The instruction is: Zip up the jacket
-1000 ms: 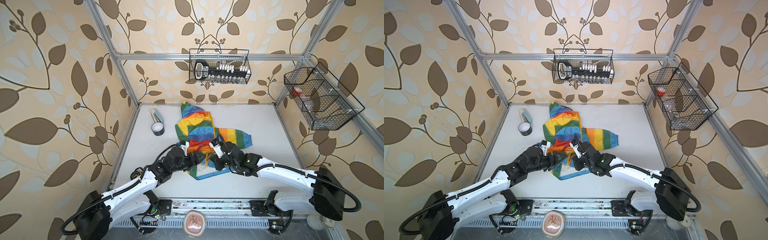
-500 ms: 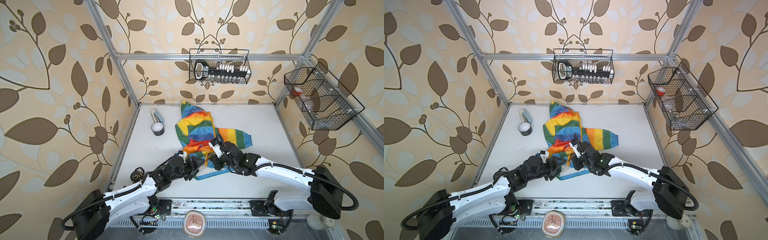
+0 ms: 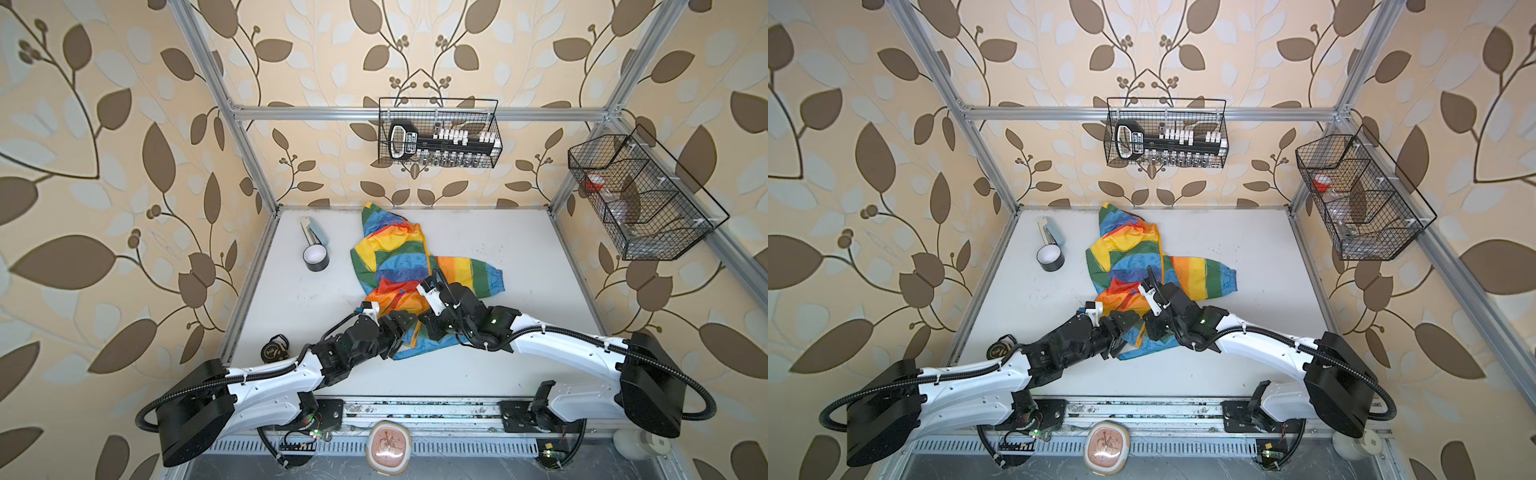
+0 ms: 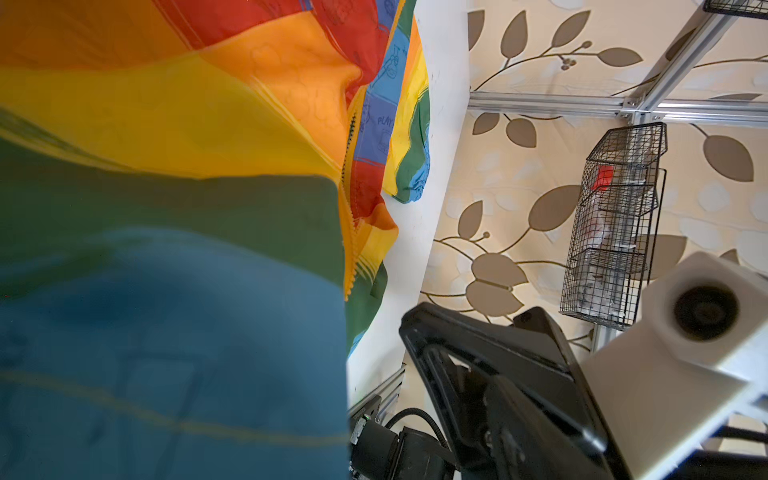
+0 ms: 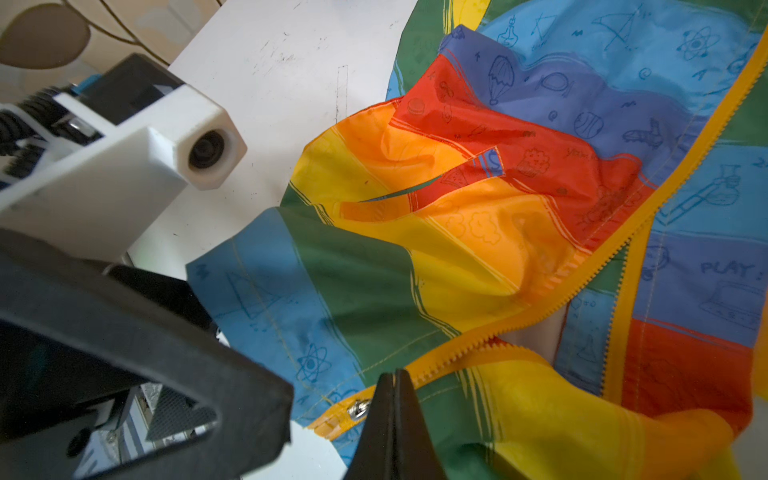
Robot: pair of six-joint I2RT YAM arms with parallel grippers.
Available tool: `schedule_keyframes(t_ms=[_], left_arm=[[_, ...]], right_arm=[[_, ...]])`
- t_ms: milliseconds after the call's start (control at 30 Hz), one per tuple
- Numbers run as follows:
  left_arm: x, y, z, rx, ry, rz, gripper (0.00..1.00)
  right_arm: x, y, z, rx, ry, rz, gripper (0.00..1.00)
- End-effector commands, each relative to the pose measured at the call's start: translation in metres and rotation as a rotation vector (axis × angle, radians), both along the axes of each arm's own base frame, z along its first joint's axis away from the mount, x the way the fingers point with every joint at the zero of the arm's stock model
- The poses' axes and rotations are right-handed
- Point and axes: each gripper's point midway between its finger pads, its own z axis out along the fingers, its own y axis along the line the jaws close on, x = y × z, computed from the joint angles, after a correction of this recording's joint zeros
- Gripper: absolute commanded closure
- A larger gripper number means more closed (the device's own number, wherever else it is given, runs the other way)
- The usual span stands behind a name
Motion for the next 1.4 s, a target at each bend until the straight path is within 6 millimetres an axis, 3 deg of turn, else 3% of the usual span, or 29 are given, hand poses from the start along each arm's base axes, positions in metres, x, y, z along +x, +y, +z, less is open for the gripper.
schedule_keyframes(t_ms=[0,100,167,267,333,633,767,1000,1167,1367], left_arm=[[0.0,0.007,0.004,0.02,-0.028,0.028,0.24],[-0.001,0.014,0.0,0.062,-0.034,0.033,0.34],[-0.002,0.018,-0.005,0.087,-0.033,0.039,0.42],[-0.002,0.025,-0.013,0.108,-0.032,0.056,0.58],[-0.002,0.029,-0.019,0.118,-0.032,0.069,0.68],[0.003,0.048,-0.031,0.199,-0.047,0.113,0.98],[0.01,0.06,-0.033,0.225,-0.045,0.135,1.0],[0.023,0.068,-0.034,0.265,-0.037,0.119,1.0],[0.038,0.078,-0.036,0.304,-0.044,0.126,1.0],[0.056,0.081,-0.037,0.333,-0.046,0.088,1.0]], right_arm=[[-0.002,-0.002,0.0,0.009,0.011,0.004,1.0],[-0.001,-0.007,-0.007,0.001,0.043,-0.022,1.0],[-0.002,-0.01,-0.013,-0.001,0.068,-0.037,0.84],[-0.007,-0.005,-0.016,0.027,0.094,-0.025,0.73],[-0.011,0.0,-0.016,0.043,0.104,-0.015,0.71],[-0.014,0.017,-0.023,0.095,0.147,0.005,0.69],[-0.008,0.015,-0.032,0.082,0.165,-0.03,0.68],[0.0,-0.004,-0.033,0.084,0.15,-0.109,0.53],[0.005,-0.028,-0.049,0.083,0.201,-0.193,0.54],[-0.009,-0.061,-0.072,0.072,0.23,-0.292,0.58]])
